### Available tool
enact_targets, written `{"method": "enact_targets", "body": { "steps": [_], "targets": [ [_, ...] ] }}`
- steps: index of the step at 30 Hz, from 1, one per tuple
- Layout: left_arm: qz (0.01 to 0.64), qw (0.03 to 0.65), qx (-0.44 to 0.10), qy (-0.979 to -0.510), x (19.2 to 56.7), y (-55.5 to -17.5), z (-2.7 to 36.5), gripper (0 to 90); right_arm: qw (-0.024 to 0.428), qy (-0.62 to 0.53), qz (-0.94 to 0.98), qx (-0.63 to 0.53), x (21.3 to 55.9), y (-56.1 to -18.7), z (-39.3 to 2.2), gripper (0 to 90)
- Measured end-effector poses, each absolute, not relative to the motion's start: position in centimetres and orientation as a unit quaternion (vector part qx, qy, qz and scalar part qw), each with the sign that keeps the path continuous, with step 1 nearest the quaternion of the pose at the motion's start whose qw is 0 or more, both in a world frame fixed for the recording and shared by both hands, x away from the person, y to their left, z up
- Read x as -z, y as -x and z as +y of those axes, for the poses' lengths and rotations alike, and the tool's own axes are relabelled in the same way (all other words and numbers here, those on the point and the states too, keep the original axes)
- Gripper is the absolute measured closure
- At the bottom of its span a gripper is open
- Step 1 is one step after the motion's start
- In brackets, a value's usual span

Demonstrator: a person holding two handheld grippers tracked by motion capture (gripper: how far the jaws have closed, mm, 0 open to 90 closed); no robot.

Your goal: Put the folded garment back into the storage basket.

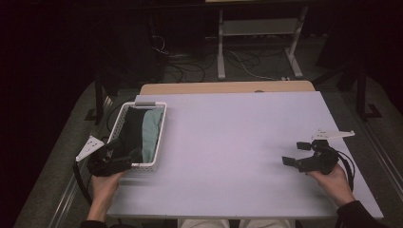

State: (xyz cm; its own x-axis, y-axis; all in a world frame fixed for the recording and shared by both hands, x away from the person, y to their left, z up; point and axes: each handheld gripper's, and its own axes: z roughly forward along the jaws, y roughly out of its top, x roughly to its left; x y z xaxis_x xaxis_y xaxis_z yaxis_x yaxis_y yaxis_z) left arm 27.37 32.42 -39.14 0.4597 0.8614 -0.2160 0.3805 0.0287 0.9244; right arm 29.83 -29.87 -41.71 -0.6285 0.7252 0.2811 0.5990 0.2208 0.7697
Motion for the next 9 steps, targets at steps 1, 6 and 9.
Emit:
{"method": "enact_targets", "body": {
  "steps": [1, 6, 9],
  "targets": [
    [0.471, 0.543, -0.221, -0.659, 39.2, -27.4, 32.4, 0.0, 0.071, -0.424, 0.778, -0.457, 41.9, -29.5, -30.0, 0.0],
    [0.472, 0.547, -0.222, -0.655, 39.0, -27.4, 32.4, 0.0, 0.065, -0.425, 0.779, -0.457, 42.5, -28.6, -30.7, 0.0],
    [0.471, 0.555, -0.223, -0.649, 38.8, -27.3, 32.4, 0.0, 0.066, -0.432, 0.774, -0.459, 42.5, -28.4, -31.1, 0.0]
  ]
}}
